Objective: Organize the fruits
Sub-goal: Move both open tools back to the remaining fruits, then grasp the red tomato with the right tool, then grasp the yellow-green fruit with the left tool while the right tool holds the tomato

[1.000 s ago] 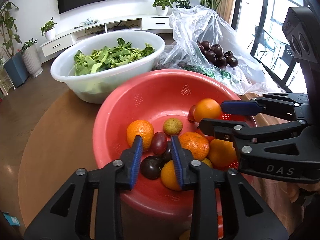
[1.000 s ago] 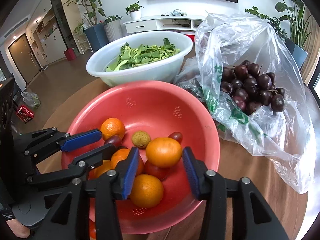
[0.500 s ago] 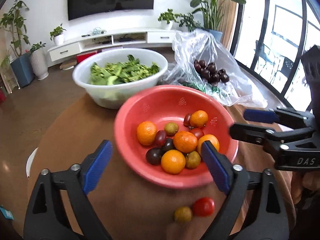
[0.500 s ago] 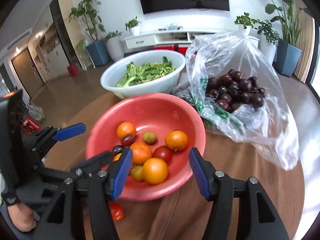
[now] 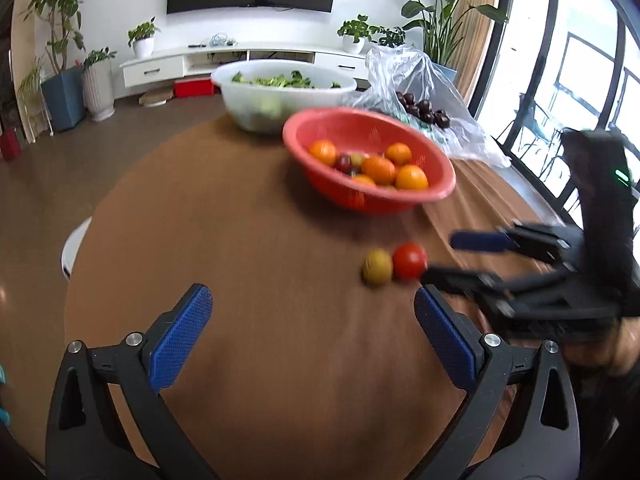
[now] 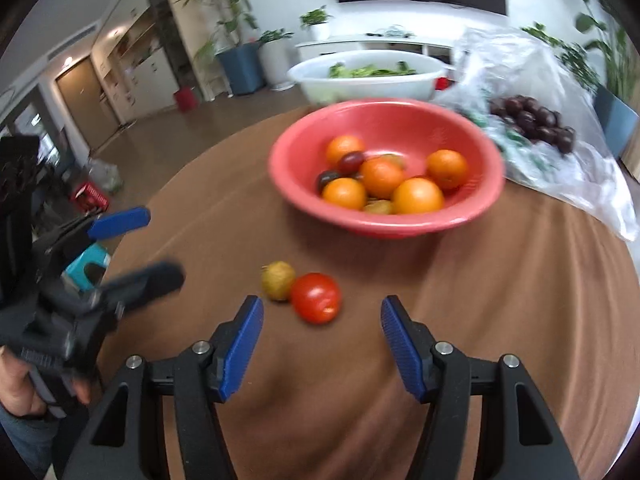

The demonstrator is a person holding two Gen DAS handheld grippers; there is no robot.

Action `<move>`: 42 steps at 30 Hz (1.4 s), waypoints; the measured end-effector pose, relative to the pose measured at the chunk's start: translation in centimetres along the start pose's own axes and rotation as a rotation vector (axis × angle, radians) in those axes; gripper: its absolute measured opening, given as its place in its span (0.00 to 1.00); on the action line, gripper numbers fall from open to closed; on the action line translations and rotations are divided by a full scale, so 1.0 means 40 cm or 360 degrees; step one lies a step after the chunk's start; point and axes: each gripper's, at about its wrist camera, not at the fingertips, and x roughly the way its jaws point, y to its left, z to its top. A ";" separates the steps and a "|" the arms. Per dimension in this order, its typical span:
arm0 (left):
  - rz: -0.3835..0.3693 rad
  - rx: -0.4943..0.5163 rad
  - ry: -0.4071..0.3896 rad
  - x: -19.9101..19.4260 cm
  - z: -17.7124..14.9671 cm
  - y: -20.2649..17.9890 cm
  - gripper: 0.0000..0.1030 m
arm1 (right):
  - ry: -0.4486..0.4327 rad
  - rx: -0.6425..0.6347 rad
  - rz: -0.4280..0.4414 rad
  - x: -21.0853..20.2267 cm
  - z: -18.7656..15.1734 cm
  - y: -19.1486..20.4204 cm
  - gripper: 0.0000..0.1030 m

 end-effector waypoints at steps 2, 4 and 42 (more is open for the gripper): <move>-0.0010 -0.0030 0.0011 -0.022 -0.039 0.010 1.00 | 0.0036 -0.0046 -0.0026 0.024 0.003 0.007 0.63; -0.0022 -0.0057 0.0013 -0.040 -0.064 0.017 1.00 | 0.0074 -0.0068 -0.0025 0.046 0.004 0.004 0.62; 0.0021 0.0225 0.0216 0.174 0.067 -0.083 0.98 | 0.0012 -0.0017 0.0065 -0.027 -0.010 -0.064 0.33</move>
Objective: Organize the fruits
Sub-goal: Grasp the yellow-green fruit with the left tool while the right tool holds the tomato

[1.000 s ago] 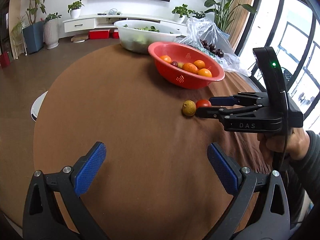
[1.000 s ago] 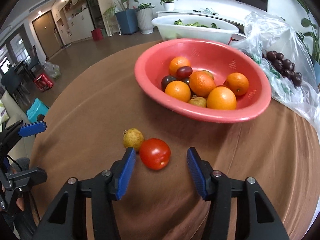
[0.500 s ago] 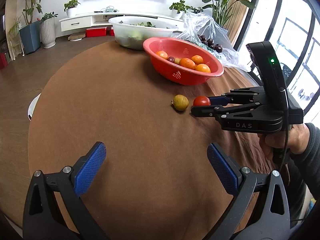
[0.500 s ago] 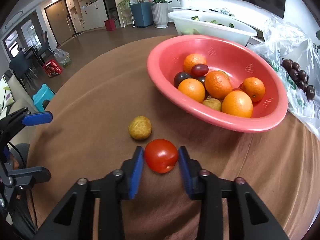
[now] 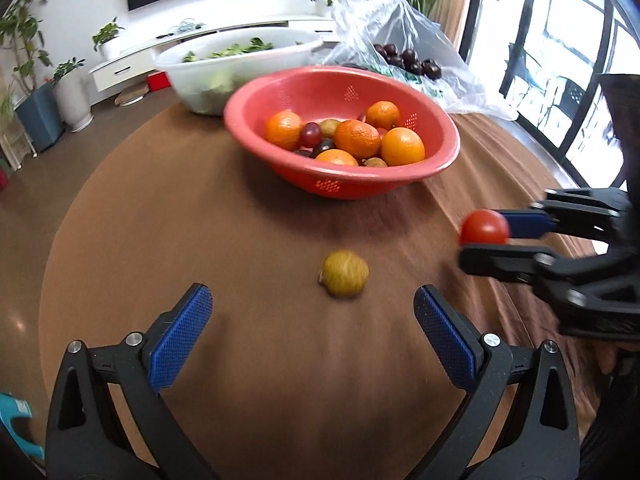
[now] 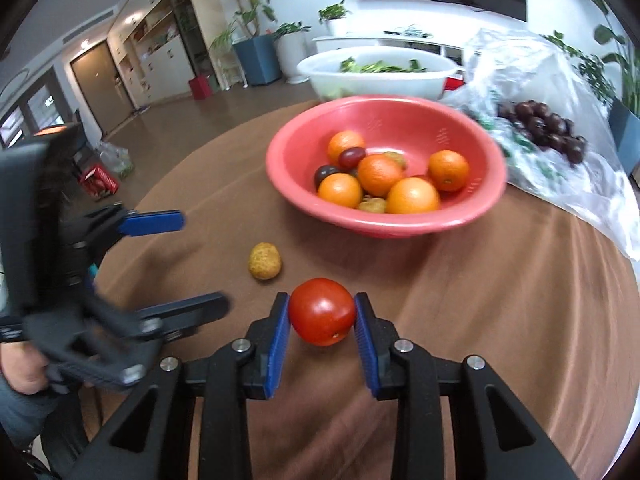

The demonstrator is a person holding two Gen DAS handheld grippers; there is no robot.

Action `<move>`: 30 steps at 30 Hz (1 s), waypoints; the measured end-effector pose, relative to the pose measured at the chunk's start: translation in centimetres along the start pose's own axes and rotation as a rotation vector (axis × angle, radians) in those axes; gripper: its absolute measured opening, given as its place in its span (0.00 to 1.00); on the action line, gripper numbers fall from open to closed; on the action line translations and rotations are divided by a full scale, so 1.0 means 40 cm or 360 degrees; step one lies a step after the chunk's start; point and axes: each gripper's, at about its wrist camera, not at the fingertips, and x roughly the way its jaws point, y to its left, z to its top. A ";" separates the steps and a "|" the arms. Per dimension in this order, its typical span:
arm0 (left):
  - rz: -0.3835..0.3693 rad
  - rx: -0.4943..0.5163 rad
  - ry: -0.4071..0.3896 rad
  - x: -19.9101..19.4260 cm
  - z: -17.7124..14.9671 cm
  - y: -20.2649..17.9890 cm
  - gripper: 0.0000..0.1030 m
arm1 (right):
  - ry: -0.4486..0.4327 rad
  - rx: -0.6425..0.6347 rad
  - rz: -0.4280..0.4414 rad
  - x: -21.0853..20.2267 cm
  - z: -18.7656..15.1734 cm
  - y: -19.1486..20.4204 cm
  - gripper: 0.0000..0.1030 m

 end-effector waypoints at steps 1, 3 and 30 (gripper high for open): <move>-0.0003 0.0007 0.0007 0.011 0.009 -0.002 0.95 | -0.0008 0.0022 0.0004 -0.009 -0.004 -0.008 0.33; -0.0025 0.0026 0.0035 0.034 0.026 -0.008 0.80 | -0.0024 0.0044 0.0007 -0.021 -0.008 -0.017 0.33; -0.0049 0.0036 -0.0026 0.008 0.051 0.007 0.26 | -0.0125 0.0199 -0.0006 -0.075 -0.010 -0.062 0.33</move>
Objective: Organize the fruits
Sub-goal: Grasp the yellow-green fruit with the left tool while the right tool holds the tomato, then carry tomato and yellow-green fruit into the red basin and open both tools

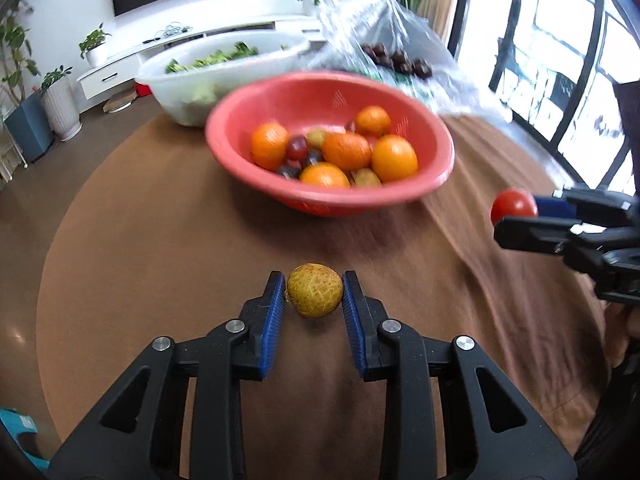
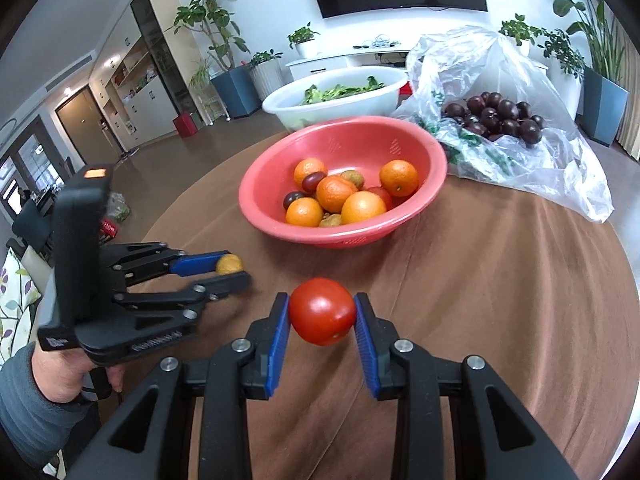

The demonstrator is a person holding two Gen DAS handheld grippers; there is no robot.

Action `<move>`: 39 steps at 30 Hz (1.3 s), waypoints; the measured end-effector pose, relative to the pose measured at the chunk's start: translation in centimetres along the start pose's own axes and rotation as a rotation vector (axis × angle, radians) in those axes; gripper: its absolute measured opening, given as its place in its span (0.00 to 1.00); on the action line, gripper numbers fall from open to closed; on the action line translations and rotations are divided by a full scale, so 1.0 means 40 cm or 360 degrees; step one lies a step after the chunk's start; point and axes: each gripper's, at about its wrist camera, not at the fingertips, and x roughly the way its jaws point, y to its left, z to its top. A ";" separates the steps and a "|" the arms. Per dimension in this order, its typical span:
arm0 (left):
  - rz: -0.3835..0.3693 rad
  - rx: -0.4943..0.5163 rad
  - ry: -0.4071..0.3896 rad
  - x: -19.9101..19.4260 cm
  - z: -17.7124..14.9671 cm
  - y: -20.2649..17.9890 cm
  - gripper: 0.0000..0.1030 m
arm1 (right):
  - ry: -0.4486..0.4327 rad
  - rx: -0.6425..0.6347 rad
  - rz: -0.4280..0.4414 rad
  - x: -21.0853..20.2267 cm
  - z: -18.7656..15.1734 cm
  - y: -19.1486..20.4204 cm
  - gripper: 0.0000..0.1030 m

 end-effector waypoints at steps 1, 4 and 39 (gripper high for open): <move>0.0001 -0.0010 -0.0016 -0.009 0.009 0.007 0.26 | -0.0002 0.0007 -0.0015 -0.002 0.006 -0.007 0.33; 0.0012 -0.0032 -0.0079 -0.037 0.053 0.033 0.26 | -0.0015 0.0035 -0.0066 -0.009 0.032 -0.034 0.33; 0.0040 0.0012 -0.0102 0.180 0.260 0.010 0.30 | 0.0140 -0.0014 -0.0237 0.227 0.249 -0.076 0.34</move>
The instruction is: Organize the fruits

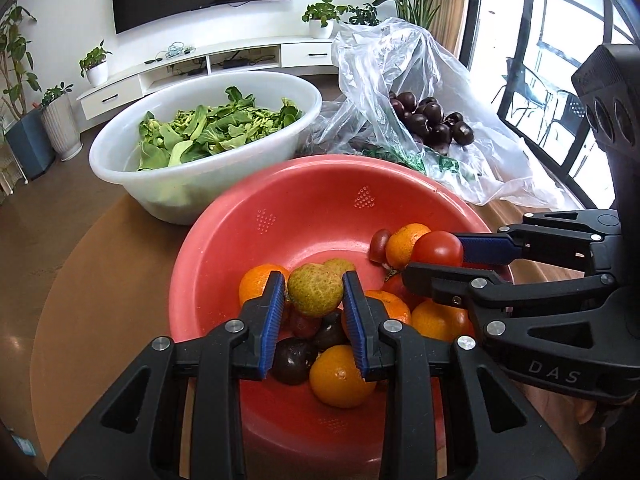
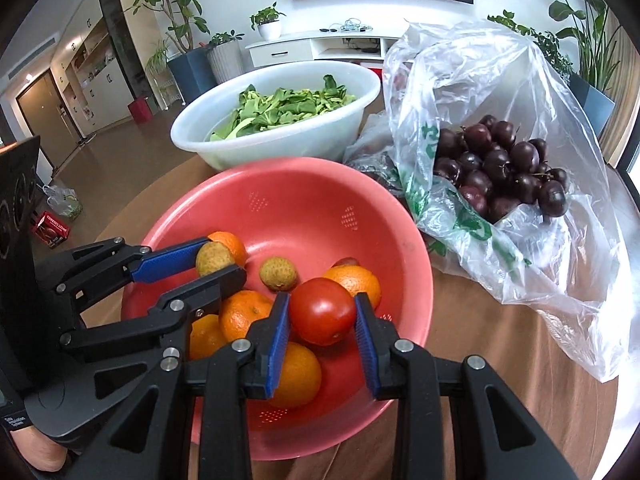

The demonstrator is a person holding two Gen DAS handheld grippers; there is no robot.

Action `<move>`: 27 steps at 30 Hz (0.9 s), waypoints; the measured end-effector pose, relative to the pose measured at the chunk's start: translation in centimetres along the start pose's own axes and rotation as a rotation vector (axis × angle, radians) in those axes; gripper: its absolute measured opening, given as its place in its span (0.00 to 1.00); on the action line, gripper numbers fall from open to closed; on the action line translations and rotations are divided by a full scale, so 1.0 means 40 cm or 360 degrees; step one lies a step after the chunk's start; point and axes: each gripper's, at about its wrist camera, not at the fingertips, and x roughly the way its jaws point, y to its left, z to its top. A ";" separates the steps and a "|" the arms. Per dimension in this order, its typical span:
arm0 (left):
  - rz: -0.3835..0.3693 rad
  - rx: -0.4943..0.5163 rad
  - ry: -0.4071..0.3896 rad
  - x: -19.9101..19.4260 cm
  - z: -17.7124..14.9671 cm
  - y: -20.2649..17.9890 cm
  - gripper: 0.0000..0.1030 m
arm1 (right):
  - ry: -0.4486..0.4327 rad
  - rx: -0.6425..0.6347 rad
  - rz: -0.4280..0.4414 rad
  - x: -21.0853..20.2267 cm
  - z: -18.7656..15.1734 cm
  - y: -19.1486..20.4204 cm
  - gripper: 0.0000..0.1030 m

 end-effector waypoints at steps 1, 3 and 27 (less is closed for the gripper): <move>0.0014 -0.0003 0.0001 -0.001 0.000 0.002 0.32 | 0.0001 -0.0002 0.0000 0.005 0.003 0.003 0.34; 0.0046 -0.0034 0.0002 -0.003 -0.003 0.013 0.46 | 0.0003 -0.0006 0.0004 0.006 0.002 0.005 0.34; 0.0338 0.0025 -0.0583 -0.425 -0.080 -0.047 1.00 | -0.0503 -0.0054 -0.0129 -0.291 -0.084 0.049 0.84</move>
